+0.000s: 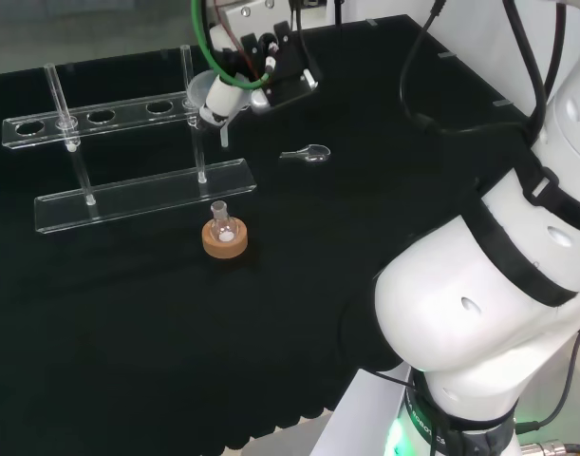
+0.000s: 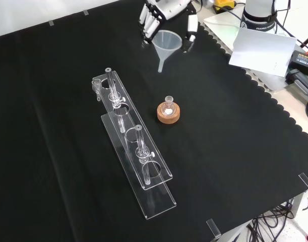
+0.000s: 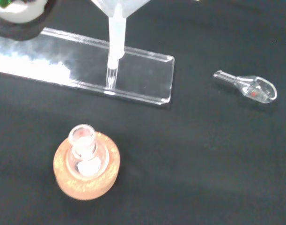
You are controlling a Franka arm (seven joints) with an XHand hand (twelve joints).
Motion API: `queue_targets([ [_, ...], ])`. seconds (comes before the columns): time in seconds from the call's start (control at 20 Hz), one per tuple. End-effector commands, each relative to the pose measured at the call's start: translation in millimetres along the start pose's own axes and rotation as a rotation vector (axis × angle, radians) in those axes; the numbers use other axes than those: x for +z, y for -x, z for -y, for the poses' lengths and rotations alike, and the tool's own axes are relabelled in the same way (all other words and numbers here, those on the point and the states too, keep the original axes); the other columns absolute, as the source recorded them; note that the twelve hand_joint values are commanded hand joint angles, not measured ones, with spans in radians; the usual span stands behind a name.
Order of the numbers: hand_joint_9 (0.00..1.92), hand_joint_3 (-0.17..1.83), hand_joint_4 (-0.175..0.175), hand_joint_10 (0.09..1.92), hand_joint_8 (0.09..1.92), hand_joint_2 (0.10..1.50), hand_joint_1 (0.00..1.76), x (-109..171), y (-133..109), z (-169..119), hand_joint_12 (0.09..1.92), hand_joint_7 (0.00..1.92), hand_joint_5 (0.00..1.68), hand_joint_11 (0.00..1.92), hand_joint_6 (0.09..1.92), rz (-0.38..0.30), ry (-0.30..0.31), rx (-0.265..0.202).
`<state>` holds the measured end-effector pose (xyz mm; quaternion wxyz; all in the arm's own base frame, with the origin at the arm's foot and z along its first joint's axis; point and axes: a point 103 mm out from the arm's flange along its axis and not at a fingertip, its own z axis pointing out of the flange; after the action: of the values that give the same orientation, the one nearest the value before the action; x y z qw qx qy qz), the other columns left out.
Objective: Put the funnel back on the funnel stand.
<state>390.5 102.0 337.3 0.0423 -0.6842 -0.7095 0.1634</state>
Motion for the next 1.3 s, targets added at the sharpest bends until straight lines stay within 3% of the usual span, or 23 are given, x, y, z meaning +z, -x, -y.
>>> queue_targets([
  [0.05,1.02,0.54,0.055,0.37,0.59,0.75,0.76,-21.0,26.8,-10.8,1.18,0.76,0.89,0.81,0.58,-0.023,0.025,0.027],
  [0.55,1.02,0.54,0.055,0.37,0.59,0.75,0.76,-44.9,61.1,-46.9,1.19,0.76,0.89,0.81,0.59,-0.066,0.056,0.031],
  [1.3,1.02,0.54,0.051,0.36,0.59,0.76,0.76,-42.5,60.4,-123.5,1.19,0.75,0.88,0.81,0.6,-0.063,0.025,-0.029],
])
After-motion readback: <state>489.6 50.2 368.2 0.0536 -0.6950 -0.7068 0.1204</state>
